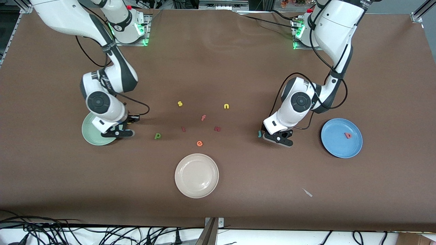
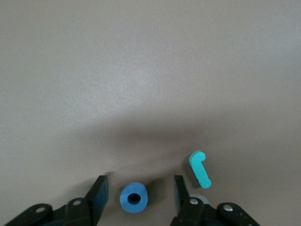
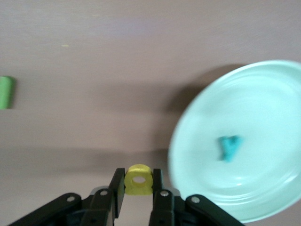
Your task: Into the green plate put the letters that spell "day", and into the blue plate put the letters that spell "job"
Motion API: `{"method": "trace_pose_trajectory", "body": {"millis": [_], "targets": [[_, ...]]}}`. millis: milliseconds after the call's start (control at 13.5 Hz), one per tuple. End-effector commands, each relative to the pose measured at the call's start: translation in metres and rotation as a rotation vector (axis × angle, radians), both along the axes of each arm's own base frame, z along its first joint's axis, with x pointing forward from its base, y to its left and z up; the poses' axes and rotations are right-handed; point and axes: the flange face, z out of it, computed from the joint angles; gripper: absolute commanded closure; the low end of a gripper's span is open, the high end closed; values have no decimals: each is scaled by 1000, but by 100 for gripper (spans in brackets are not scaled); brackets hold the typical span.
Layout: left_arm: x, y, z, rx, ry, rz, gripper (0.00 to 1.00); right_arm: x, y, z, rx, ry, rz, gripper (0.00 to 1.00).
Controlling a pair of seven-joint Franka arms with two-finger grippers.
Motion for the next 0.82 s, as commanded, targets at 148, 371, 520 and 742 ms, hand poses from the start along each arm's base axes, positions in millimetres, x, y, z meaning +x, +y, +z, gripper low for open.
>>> {"method": "trace_pose_trajectory", "body": {"millis": [148,371,520,742], "targets": [[-6,2,-10,9,19,-7,35,6,-59,4,-20,31,98,77],[-10,4,-19,15,34,-10,41,9,-70,0,-15,30,87,24],[-12,7,-21,20,40,-17,44,12,-63,6,-5,23,75,0],[-12,14,-21,26,43,-11,45,22,-23,23,78,-16,-15,0]]}}
